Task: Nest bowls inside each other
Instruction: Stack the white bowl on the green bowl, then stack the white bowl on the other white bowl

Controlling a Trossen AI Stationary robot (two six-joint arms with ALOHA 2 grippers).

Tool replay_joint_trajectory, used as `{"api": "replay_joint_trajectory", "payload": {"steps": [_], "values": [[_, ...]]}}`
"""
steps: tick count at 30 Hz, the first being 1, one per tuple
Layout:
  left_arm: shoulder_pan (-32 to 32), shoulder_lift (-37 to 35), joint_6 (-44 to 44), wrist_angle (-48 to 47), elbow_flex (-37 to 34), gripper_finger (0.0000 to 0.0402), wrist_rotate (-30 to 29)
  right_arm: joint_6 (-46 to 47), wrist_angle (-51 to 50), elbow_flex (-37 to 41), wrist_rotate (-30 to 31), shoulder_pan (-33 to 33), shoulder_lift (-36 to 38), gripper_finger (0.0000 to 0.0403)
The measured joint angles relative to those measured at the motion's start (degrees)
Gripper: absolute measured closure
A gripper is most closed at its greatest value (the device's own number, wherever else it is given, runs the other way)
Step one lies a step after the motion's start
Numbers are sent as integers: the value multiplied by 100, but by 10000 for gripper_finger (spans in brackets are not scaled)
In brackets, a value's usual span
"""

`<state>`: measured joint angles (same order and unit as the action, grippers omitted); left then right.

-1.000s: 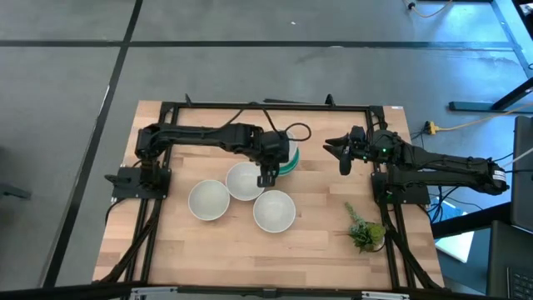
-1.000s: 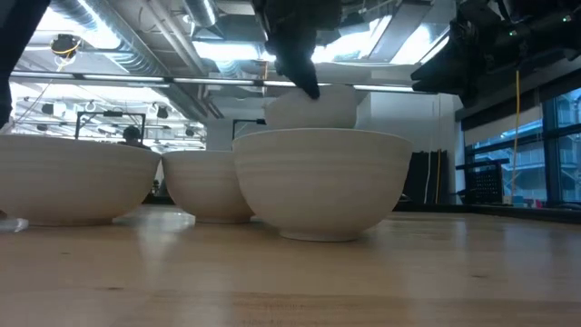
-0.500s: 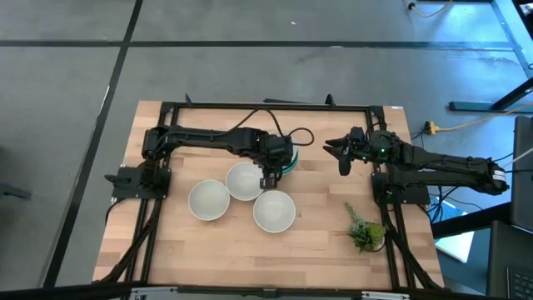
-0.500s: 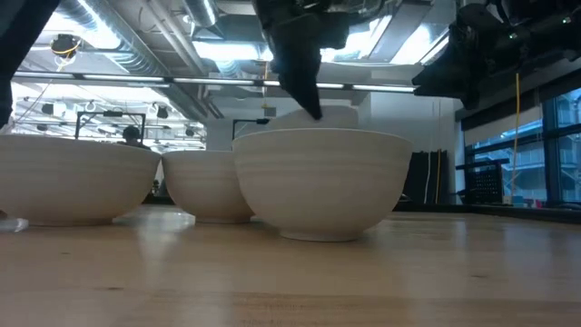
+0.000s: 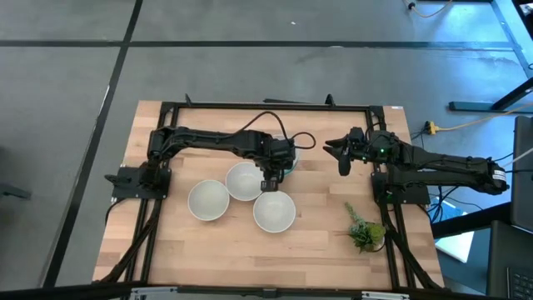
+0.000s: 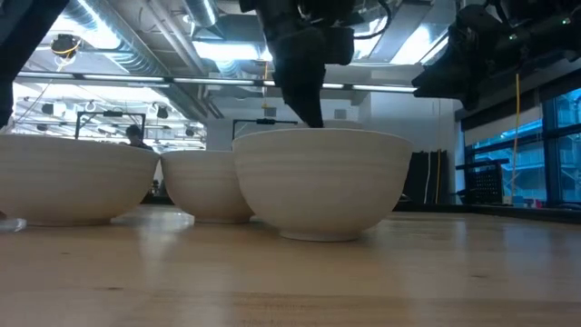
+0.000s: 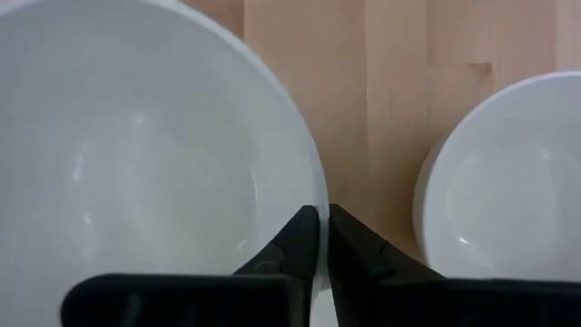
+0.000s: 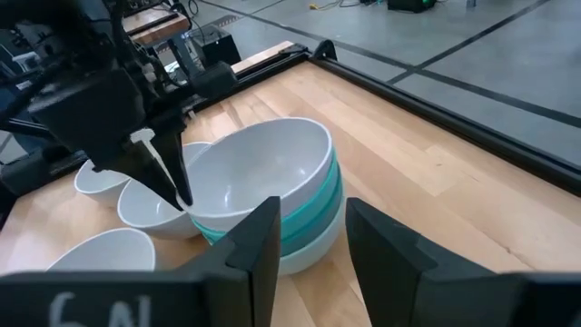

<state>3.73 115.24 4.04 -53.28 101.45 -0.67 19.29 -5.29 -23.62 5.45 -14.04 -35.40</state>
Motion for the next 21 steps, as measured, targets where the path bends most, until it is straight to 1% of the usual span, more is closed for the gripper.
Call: {"api": "replay_joint_trajectory", "payload": {"steps": [5, 7, 12, 14, 16, 18, 21], "values": [[16, 0, 100, 18, 0, 364, -1, -5, -14, 0, -2, 0, -11, 274], [28, 0, 98, -4, 0, 351, 0, -9, -17, 0, -2, 0, -11, 274], [39, 0, 129, -4, 0, 291, 140, -20, -17, 0, -2, -1, -11, 274], [36, -6, 386, -3, 0, 264, 189, -22, -19, 0, -2, 0, -11, 274], [5, -54, 539, 24, -4, 243, 112, -22, -19, 0, -2, 0, -11, 274], [-4, -123, 566, 196, -4, 232, 33, -22, -19, 0, -4, 0, -11, 274], [43, -247, 628, 357, -4, 231, -16, -12, -21, 0, -4, -1, -11, 274]]}}
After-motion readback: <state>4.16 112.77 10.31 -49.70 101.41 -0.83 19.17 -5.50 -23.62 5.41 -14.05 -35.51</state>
